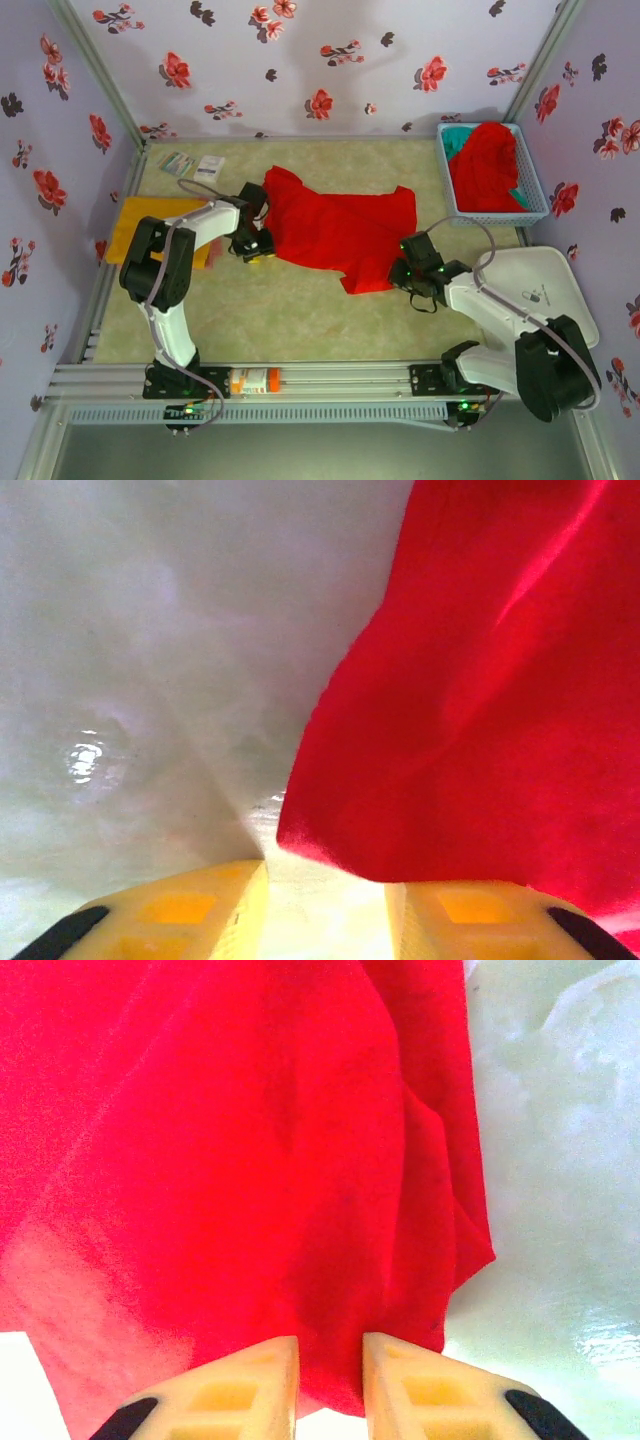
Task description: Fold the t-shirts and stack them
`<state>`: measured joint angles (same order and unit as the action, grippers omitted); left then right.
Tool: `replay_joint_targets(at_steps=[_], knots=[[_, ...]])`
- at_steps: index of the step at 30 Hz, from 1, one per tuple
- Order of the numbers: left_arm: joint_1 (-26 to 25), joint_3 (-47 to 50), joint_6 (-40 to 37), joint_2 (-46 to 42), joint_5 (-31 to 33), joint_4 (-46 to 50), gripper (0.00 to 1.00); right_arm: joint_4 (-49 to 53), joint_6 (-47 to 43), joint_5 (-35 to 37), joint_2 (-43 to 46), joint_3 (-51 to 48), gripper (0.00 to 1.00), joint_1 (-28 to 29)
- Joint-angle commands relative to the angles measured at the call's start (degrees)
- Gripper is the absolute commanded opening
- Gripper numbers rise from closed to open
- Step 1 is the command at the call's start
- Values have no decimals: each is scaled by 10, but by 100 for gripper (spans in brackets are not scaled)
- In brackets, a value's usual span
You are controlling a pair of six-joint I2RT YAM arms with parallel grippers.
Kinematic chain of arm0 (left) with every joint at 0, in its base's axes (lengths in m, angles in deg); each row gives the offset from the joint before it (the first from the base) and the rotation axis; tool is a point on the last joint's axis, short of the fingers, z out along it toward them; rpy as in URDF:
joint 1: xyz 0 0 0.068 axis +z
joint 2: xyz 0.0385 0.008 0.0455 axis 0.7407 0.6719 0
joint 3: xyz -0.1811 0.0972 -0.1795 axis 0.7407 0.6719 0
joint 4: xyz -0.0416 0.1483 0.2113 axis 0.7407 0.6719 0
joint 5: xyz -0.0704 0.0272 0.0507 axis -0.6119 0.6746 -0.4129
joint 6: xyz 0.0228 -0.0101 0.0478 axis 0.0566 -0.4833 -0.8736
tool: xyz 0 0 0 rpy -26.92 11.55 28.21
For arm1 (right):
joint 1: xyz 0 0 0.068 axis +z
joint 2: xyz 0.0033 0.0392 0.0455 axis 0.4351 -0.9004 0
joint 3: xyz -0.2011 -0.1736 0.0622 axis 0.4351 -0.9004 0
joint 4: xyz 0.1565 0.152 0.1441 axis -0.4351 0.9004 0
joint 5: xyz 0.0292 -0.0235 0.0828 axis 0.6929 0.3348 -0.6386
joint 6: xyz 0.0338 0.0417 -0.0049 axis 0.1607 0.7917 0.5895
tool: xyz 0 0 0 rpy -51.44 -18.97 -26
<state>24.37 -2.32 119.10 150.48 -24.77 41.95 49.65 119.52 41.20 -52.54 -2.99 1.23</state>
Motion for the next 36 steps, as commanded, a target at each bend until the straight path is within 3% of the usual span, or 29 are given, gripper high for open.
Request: replay_joint_targets(at_steps=[1, 7, 15, 23, 28, 33, 36], knots=[[5, -25, -10, 32, -14, -260, 40, 9, -6, 21, 12, 5, 17, 1], [7, -15, -9, 14, -22, -261, 43, 8, -9, 23, 7, 8, 0, 1], [11, 2, -8, -31, -43, -233, 48, 11, -11, 24, 5, 12, 0, 1], [16, -16, -17, -8, -39, -217, 47, 5, -14, 20, -6, 14, 0, 1], [16, -20, -17, 1, -39, -219, 36, 15, -21, 25, -2, 22, 0, 0], [19, -21, -33, -14, -39, -182, 12, 51, -41, 33, -1, 49, 0, -9], [26, -19, -53, -49, -39, -125, 3, 78, -56, 35, 8, 70, 0, -25]])
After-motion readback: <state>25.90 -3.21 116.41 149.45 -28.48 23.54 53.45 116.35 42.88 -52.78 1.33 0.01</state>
